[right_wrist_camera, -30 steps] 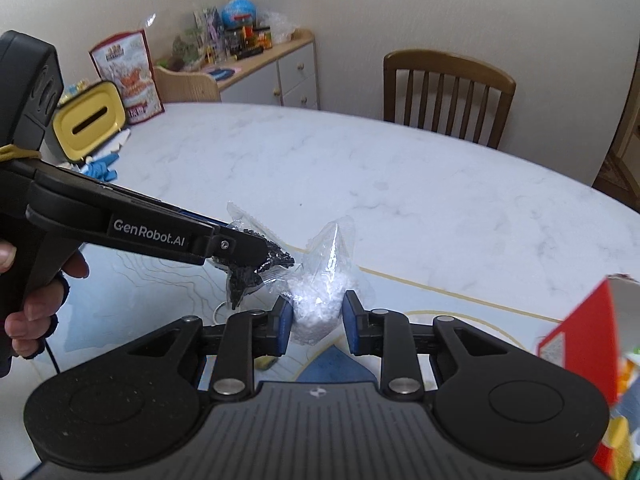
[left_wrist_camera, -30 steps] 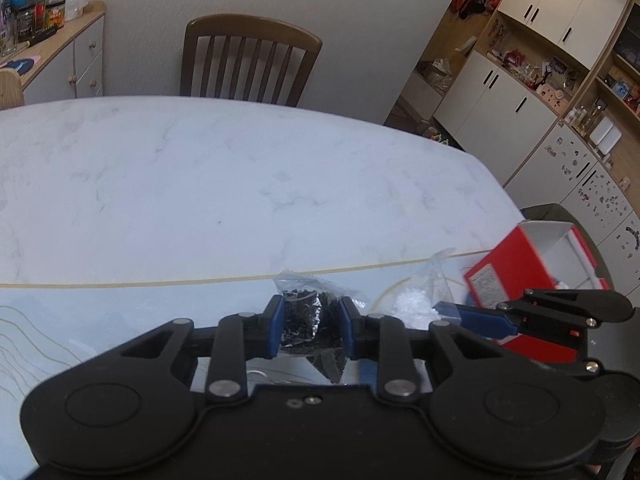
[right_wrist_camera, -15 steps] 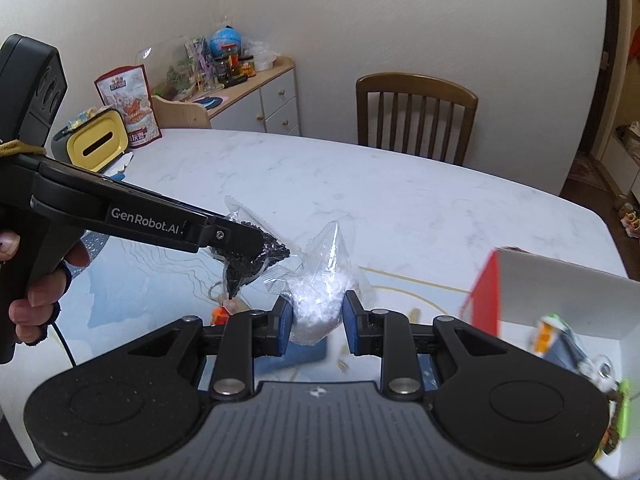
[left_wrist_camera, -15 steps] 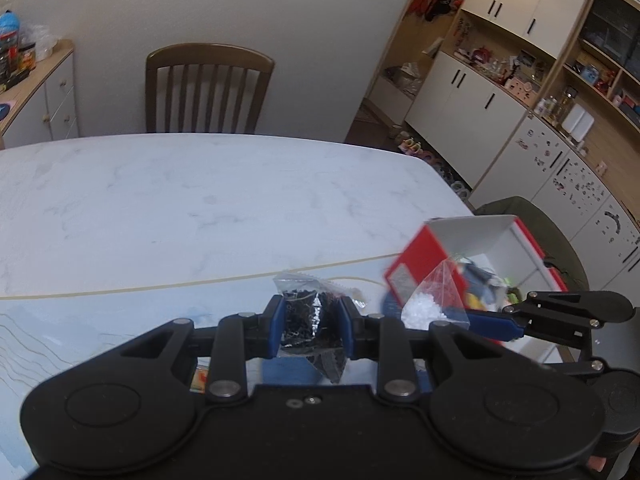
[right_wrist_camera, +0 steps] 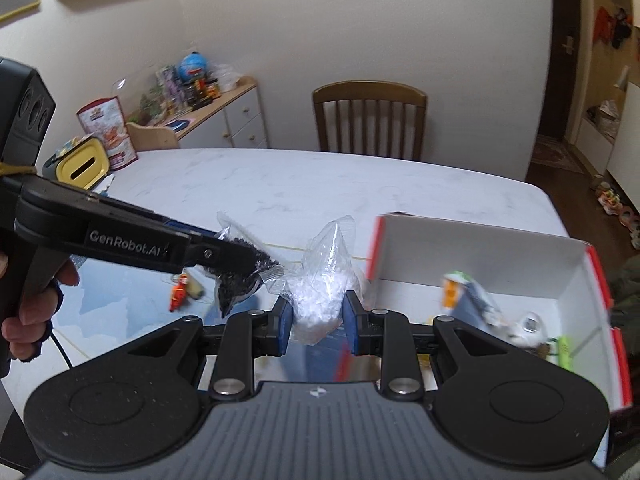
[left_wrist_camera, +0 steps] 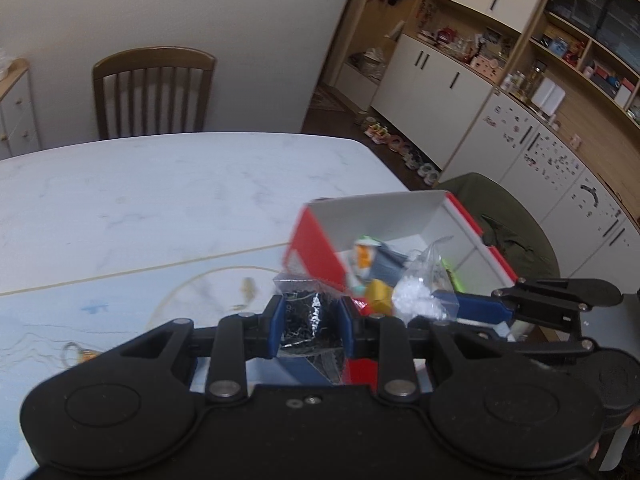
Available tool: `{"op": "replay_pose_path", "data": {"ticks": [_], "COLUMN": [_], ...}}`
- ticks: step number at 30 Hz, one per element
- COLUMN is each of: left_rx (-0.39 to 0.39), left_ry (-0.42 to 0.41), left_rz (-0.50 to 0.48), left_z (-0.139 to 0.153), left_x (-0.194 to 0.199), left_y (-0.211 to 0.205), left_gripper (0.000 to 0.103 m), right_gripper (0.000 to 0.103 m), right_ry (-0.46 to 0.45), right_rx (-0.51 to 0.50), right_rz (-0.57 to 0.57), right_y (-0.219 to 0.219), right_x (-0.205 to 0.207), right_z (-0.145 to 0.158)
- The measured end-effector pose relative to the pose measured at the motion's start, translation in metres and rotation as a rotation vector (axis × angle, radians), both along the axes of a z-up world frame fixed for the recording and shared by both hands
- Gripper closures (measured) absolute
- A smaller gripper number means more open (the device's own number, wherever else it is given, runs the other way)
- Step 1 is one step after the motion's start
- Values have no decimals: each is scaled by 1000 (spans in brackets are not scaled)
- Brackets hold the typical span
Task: Organize objects
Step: 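Carry the black-bead bag with the left tool while the right tool carries the white-bead bag to the box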
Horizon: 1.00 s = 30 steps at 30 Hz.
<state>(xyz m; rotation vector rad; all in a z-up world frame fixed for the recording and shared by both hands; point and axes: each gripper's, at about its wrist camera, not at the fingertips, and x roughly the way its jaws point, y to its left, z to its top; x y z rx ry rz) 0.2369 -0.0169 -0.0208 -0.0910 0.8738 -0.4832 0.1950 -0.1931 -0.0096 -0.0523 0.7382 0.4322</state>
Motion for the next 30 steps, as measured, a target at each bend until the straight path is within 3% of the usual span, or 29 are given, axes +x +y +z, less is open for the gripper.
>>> {"op": "replay_pose_path", "data": {"ticks": [13,30], "left_rx": [24,106], "left_ry": [35,69], "left_rz": [-64,-85], "left_z": [-15,-47], "left_x": [0,35], "left_y": [-87,-160], "left_gripper": [76,75], "right_gripper": [77,77], "right_ry": [22,82], "right_rx": [5,-61], "right_rz": [-113,-181], "right_y": [-105,-174], "right_x": [3,55], "right_z": [-11,-49]}}
